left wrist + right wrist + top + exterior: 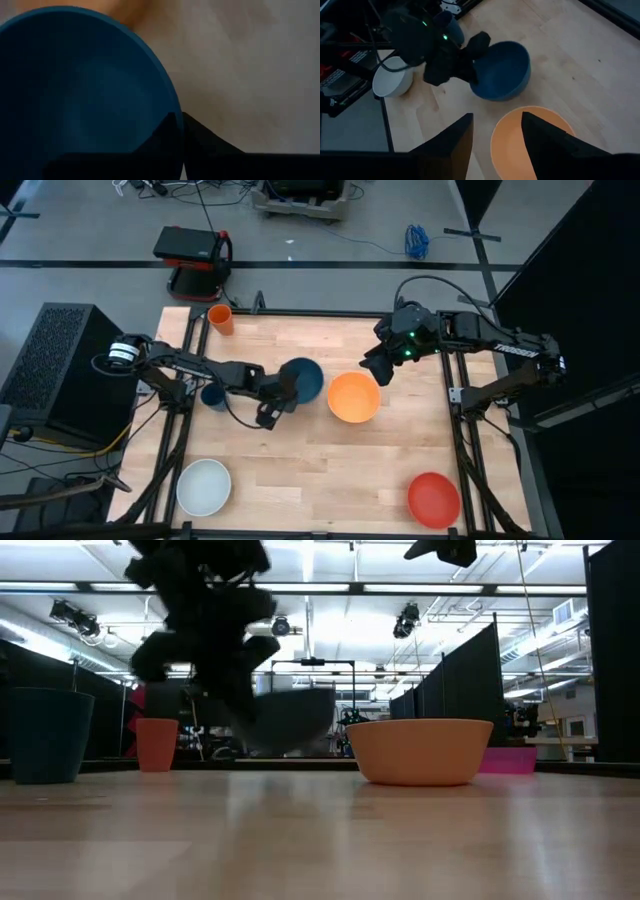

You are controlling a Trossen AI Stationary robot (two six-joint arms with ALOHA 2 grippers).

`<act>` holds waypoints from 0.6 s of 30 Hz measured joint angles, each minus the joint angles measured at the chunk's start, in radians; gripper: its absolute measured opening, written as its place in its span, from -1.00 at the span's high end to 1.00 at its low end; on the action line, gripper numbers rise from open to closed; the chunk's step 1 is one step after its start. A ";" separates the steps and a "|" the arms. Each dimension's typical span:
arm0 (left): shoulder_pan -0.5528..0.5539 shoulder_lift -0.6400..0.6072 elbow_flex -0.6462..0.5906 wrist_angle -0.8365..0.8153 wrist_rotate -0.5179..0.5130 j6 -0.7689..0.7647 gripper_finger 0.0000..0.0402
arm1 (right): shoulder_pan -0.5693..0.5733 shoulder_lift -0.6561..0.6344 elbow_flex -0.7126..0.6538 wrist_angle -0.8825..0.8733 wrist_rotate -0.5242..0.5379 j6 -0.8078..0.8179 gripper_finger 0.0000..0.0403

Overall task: Nest bowls inside each other
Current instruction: Stack the blue bowl into the light orange bowl

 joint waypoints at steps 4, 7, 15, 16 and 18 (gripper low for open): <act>-0.005 0.011 0.089 -0.024 0.021 0.031 1.00 | -0.001 -0.039 0.000 -0.014 0.025 0.006 0.22; -0.008 0.019 0.156 -0.042 0.037 0.053 1.00 | -0.001 -0.068 0.000 -0.025 0.044 0.011 0.22; -0.017 0.053 0.331 -0.093 0.076 0.110 1.00 | -0.002 -0.146 0.000 -0.052 0.096 0.024 0.23; -0.017 0.073 0.351 -0.110 0.076 0.111 1.00 | -0.002 -0.157 0.000 -0.053 0.102 0.028 0.22; -0.016 0.122 0.402 -0.152 0.077 0.116 1.00 | -0.002 -0.173 0.000 -0.056 0.105 0.030 0.22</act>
